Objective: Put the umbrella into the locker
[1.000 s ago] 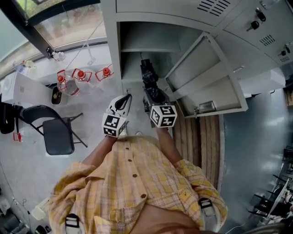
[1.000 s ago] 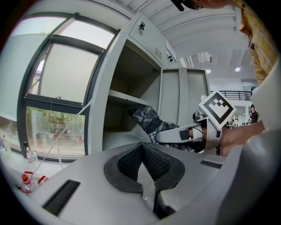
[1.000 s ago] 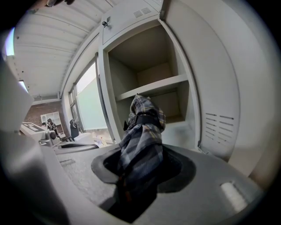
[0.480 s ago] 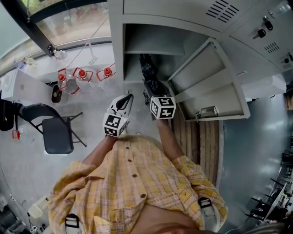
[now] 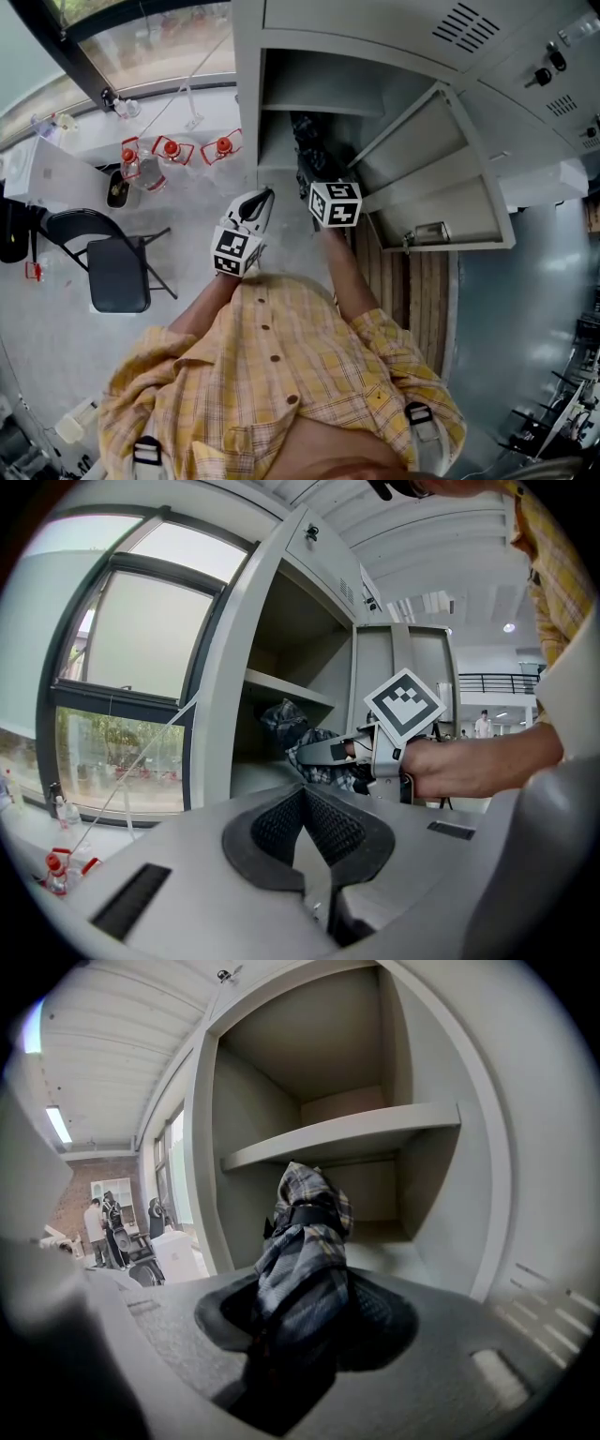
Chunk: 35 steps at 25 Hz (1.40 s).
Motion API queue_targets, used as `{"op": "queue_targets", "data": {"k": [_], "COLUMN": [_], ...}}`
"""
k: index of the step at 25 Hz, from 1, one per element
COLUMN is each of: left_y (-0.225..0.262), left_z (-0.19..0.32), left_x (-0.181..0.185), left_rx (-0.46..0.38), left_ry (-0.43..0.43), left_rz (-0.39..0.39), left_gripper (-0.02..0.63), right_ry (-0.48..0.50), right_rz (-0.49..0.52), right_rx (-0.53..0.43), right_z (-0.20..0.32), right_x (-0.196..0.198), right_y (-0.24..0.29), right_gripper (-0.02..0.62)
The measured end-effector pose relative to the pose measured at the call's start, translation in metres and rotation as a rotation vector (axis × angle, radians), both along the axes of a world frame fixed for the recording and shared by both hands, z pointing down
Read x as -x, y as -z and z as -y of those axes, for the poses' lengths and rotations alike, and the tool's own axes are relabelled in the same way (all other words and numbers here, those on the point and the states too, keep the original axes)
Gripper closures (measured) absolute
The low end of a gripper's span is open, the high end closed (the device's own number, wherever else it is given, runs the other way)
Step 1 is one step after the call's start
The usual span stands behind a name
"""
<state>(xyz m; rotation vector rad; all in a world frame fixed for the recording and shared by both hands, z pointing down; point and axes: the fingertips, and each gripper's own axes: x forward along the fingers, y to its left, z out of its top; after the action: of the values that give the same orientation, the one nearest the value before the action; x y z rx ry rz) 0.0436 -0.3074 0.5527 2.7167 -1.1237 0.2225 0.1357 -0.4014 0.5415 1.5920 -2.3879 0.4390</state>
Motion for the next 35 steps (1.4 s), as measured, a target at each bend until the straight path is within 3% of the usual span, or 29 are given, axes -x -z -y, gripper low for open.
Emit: {"op": "queue_targets", "data": {"k": [15, 22, 35], "left_y": [0.009, 0.002, 0.001], "left_z": [0.007, 0.008, 0.008], "left_x": [0.003, 0.007, 0.001], "left_rx": [-0.034, 0.009, 0.001], "left_ry": [-0.003, 0.014, -0.012], "left_rz": [0.007, 0.023, 0.020], "left_gripper": [0.601, 0.601, 0.601], "right_ry": [-0.010, 0.018, 0.055], "right_rz": [-0.067, -0.100, -0.180], "right_rx": [-0.007, -0.032, -0.024], "right_z": [0.042, 0.058, 0.093], "right_x": [-0.006, -0.001, 0.002], "right_y": [-0.005, -0.004, -0.010], "right_gripper": [0.410, 0.410, 0.407]}}
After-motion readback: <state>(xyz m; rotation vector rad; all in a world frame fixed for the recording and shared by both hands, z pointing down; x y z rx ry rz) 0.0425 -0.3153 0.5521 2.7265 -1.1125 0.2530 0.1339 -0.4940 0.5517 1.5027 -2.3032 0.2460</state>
